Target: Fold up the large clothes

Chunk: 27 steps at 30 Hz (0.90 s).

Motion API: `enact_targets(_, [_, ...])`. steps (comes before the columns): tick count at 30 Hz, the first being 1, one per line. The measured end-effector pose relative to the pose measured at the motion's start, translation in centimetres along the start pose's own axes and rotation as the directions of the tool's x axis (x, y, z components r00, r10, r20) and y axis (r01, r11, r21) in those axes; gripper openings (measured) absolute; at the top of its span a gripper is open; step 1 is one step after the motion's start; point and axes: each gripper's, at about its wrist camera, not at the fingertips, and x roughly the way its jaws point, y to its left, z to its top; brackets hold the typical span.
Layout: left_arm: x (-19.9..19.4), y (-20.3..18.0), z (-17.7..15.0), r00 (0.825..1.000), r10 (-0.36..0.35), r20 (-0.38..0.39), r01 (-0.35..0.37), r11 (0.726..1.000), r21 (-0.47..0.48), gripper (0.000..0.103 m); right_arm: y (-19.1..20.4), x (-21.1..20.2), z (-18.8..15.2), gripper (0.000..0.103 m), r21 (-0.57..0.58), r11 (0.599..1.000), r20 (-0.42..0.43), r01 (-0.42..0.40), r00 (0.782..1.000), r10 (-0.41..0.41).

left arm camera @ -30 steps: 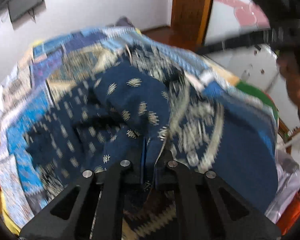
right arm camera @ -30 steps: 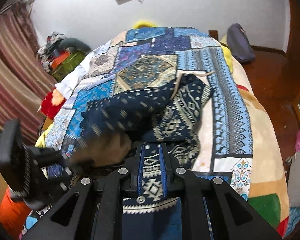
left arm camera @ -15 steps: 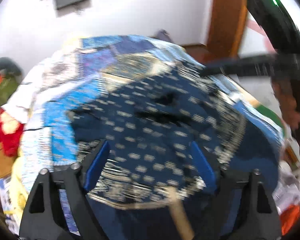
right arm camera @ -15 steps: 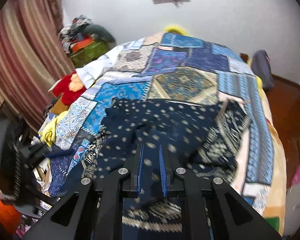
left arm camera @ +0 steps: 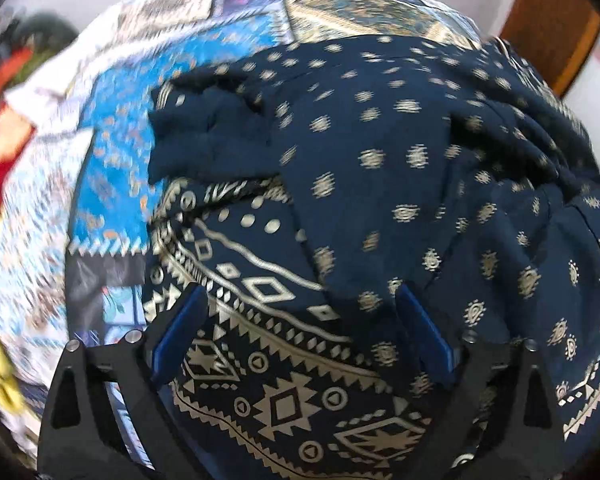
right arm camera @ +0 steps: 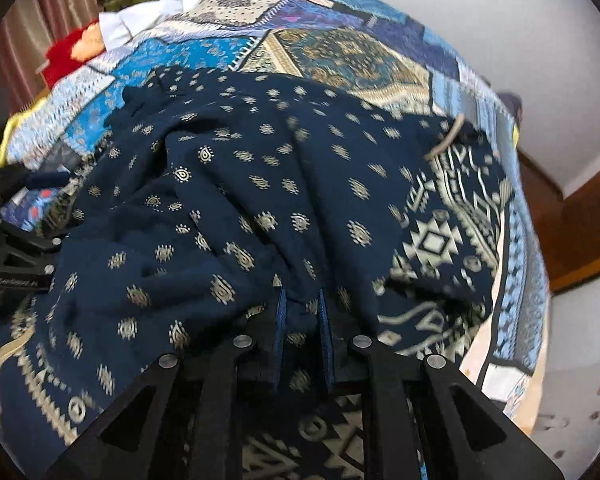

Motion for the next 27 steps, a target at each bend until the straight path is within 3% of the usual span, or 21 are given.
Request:
enact_targets(6, [-0.1,1.8,-1.0,0.999,-0.046,0.011,0.046,0.997,-0.059,0.098,0.4,-0.6,-1.6,0.011,-0.046,0.998,0.011,0.053,0.999,-0.052])
enact_targets(12, [-0.8,0.7,-1.6,0.999,0.029,0.043,-0.029,0.999,-0.014,0.099,1.1,-1.2,-2.4,0.011,-0.080,0.989,0.032,0.122,0.992,-0.120])
enact_targets(19, [-1.1,0.9,-1.8,0.998,0.040,0.043,-0.040,0.999,-0.017,0.099,1.3,-3.4,-4.5,0.011,-0.073,0.980,0.075,0.186,0.981,-0.181])
enact_targets(21, [-1.2,0.8,-1.8,0.998,0.047,0.046,-0.046,0.999,-0.011,0.099,0.9,-4.2,-5.3,0.022,-0.056,0.973,0.081,0.225,0.972,-0.220])
enact_targets(22, [-1.2,0.7,-1.8,0.998,0.051,0.048,-0.051,0.999,-0.010,0.099,0.6,-4.5,-5.8,0.045,-0.045,0.967,0.091,0.250,0.965,-0.245])
enact_targets(23, [-1.1,0.5,-1.6,0.997,0.053,0.049,-0.052,0.999,-0.012,0.099,0.0,-4.8,-6.5,0.074,-0.031,0.960,0.096,0.279,0.957,-0.275])
enact_targets(25, [-1.1,0.5,-1.6,0.998,0.051,0.048,-0.050,0.999,-0.020,0.099,-2.0,-5.4,-7.9,0.090,0.015,0.968,0.115,0.249,0.962,-0.249])
enact_targets(27, [-1.7,0.7,-1.4,0.998,0.045,0.040,-0.044,0.999,-0.020,0.099,-4.3,-5.8,-8.4,0.090,0.097,0.985,0.083,0.139,0.986,-0.147])
